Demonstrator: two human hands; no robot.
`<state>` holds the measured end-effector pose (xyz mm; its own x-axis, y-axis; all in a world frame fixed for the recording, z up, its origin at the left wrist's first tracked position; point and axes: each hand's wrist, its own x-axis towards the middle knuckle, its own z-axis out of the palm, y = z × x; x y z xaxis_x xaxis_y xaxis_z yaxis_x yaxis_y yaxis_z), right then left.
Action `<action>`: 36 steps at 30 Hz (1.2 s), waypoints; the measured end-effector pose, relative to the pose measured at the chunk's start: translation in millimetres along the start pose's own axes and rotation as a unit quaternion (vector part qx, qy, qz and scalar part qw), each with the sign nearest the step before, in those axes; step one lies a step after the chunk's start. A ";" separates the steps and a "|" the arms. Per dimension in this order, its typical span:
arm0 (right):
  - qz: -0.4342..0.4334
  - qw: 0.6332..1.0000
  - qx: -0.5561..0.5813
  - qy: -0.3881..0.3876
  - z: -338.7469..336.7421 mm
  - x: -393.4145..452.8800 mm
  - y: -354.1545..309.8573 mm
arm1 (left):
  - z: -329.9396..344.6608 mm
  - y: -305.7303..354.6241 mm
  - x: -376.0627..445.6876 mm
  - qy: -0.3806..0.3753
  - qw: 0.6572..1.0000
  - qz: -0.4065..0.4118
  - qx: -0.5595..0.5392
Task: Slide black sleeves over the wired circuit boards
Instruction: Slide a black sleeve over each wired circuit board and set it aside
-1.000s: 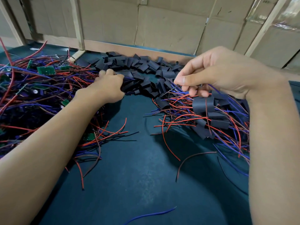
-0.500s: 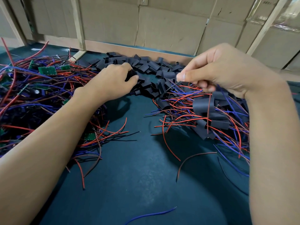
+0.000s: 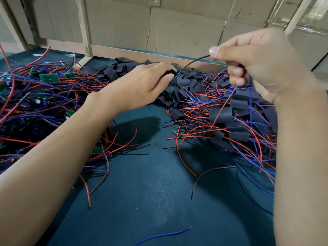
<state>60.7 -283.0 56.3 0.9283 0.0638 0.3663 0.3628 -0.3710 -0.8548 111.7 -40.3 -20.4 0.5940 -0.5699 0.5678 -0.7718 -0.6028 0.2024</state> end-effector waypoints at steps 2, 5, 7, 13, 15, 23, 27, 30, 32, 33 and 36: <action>0.000 1.000 0.004 0.031 -1.1 0.2 -1.0 | -1.3 4.3 2.1 -0.003 1.000 0.001 -0.012; -0.003 0.999 0.020 0.051 -3.2 0.2 -3.0 | -3.8 8.5 3.7 -0.007 1.000 0.002 -0.019; -0.003 0.998 0.020 0.059 -3.3 0.3 -3.7 | -4.7 11.0 3.7 -0.004 1.000 0.014 -0.020; -0.010 0.995 0.016 0.094 -2.9 0.5 -8.3 | -5.1 12.4 4.7 0.005 1.000 0.022 -0.021; -0.016 0.994 0.015 0.103 -3.9 0.8 -9.7 | -5.9 12.9 4.7 0.012 0.999 0.026 -0.018; -0.037 0.997 -0.069 0.023 10.2 -2.3 -8.0 | -12.9 24.9 4.5 0.080 0.997 0.025 0.003; -0.042 0.998 -0.043 -0.015 27.8 -1.2 -10.2 | -18.2 29.6 3.8 0.127 0.991 0.005 0.048; 0.029 0.999 0.034 -0.029 25.4 -0.9 -10.4 | -24.8 29.7 3.6 0.167 0.985 -0.028 0.044; 0.070 0.996 0.052 -0.032 16.0 -1.3 -8.8 | -29.5 23.9 3.5 0.174 0.982 -0.052 0.040; 0.080 0.995 0.048 -0.034 10.4 -1.4 -7.8 | -31.7 19.8 3.2 0.169 0.983 -0.063 0.037; 0.096 0.994 0.035 -0.040 -5.8 -3.1 -5.1 | -35.0 11.6 0.4 0.144 0.986 -0.083 0.010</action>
<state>55.5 -286.7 61.6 0.9833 0.0722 0.1671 0.1815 -0.3183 -0.9305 95.0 -28.0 10.1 0.6206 -0.2814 0.7319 -0.6627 -0.6872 0.2977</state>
